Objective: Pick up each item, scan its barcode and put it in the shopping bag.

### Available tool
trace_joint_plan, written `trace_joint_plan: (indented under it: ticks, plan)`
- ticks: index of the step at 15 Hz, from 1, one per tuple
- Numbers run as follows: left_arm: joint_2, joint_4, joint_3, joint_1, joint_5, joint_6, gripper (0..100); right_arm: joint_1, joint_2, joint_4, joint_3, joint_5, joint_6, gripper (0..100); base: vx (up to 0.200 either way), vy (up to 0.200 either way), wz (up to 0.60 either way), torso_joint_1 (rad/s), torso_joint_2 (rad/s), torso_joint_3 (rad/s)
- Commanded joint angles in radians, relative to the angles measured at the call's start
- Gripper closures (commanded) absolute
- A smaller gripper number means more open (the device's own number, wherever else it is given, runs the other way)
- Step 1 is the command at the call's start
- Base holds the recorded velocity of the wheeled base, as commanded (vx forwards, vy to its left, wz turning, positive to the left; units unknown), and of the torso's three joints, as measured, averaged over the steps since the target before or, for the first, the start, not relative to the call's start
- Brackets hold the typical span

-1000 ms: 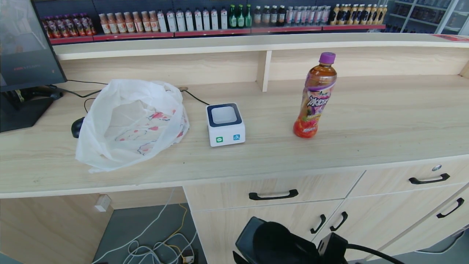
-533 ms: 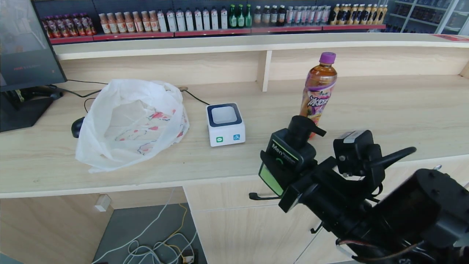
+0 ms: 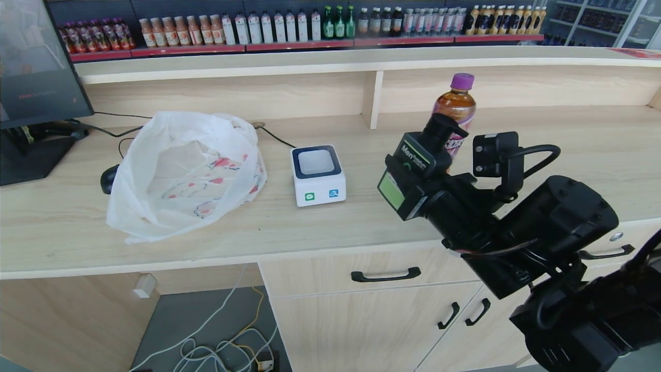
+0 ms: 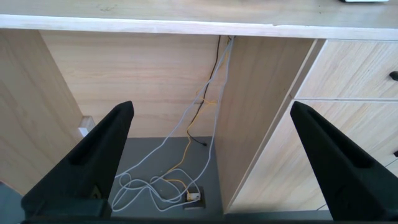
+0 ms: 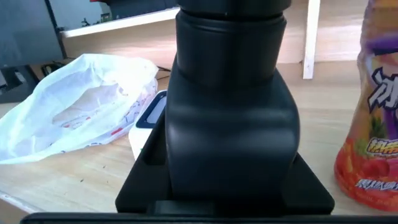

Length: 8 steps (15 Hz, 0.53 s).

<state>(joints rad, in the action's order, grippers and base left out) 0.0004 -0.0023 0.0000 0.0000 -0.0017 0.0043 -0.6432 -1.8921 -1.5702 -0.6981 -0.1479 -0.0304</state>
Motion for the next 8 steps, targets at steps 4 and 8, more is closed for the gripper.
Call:
trace_joint_plan:
  ticks: [4, 8]
  plan:
    - [0.0, -0.001, 0.0, 0.0, 0.0, 0.002, 0, 0.108, -0.012, -0.001, -0.026, 0.001, -0.009, 100, 0.0, 0.0, 0.0, 0.0, 0.0, 0.0]
    - [0.001, -0.001, 0.0, 0.0, 0.0, 0.0, 0, 0.108, 0.004, -0.001, -0.02, 0.002, -0.013, 100, 0.0, 0.1, 0.0, 0.001, 0.0, 0.001]
